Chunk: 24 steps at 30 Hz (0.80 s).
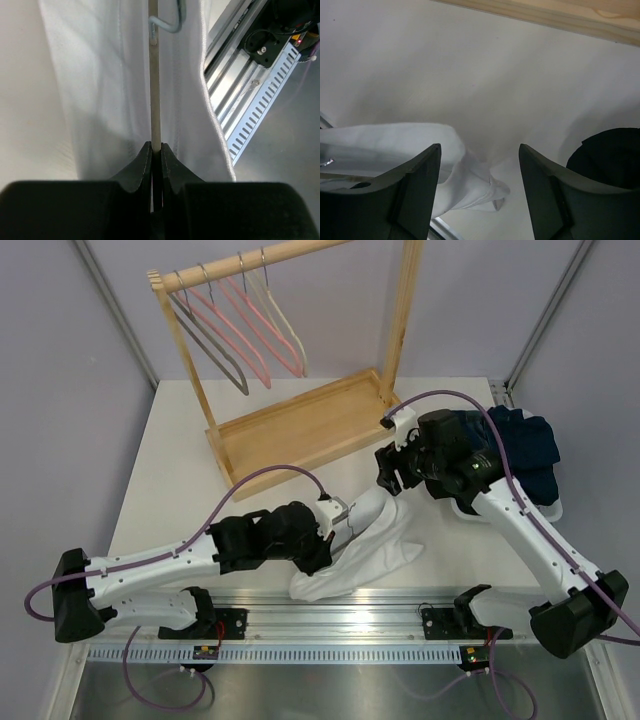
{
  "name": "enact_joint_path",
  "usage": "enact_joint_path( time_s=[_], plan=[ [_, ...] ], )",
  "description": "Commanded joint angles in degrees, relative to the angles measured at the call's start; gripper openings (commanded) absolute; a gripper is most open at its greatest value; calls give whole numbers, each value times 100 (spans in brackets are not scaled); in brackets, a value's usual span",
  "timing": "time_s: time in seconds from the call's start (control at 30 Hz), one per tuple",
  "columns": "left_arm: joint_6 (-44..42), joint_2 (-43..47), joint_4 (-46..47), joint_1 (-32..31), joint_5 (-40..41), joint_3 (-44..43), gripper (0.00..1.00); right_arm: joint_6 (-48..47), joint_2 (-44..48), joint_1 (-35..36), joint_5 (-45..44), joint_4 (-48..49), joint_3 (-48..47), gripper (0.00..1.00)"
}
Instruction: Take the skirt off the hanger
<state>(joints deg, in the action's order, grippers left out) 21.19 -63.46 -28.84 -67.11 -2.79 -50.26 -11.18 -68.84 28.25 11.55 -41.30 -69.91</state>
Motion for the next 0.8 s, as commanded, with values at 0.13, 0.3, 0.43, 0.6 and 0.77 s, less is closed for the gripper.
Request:
enact_joint_path(
  time_s=[0.13, 0.3, 0.43, 0.6, 0.77],
  plan=[
    [-343, 71, -60, -48, 594, -476, 0, 213, -174, 216, -57, -185, -198, 70],
    [-379, 132, -122, -48, 674, -485, 0, 142, -252, 233, 383, -370, -260, 68],
    [-405, 281, -131, -74, 735, -494, 0, 37, -542, 260, -46, -204, -164, 58],
    [-396, 554, -245, -136, 946, -450, 0, -112, -877, 251, -557, 25, 3, 38],
    [-353, 1019, -333, -171, 1210, -230, 0, -174, -991, -64, -461, 131, -40, 0]
  ],
)
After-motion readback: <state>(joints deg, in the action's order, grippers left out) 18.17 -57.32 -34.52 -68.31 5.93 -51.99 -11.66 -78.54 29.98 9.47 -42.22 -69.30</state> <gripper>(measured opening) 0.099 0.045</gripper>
